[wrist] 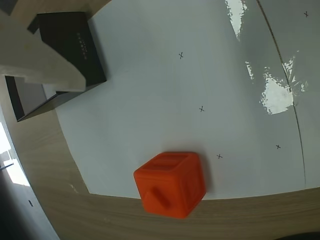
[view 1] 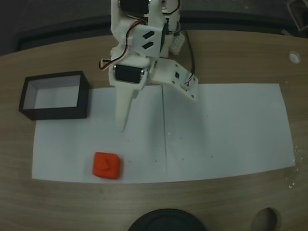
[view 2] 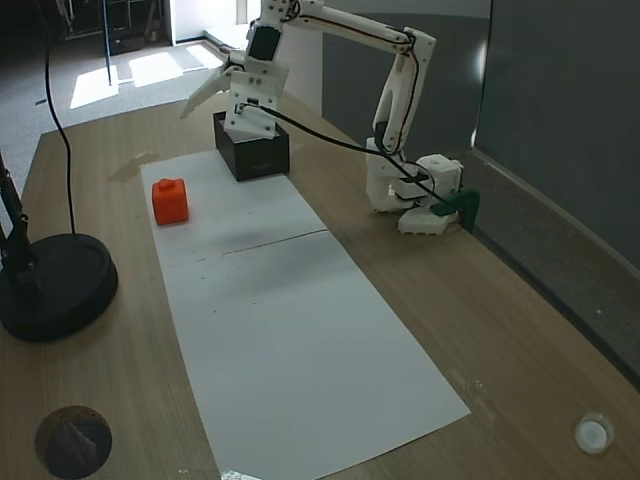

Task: Grab a orange square and put it in the box.

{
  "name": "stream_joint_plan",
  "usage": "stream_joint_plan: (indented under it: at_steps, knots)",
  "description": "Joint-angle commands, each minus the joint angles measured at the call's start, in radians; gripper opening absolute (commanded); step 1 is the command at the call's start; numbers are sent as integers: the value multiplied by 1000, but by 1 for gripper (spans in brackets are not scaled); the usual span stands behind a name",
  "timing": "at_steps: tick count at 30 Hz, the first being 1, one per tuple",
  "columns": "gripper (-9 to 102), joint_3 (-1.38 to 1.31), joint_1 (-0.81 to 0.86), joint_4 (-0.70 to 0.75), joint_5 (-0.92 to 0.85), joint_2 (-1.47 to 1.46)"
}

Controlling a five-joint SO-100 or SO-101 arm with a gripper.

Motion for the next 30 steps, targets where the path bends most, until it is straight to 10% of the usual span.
stream_joint_plan:
  at_steps: [1,30]
  knots:
    - [40,-324,17,83,-11,-117]
    - [40,-1065,32,129,-58,-1031]
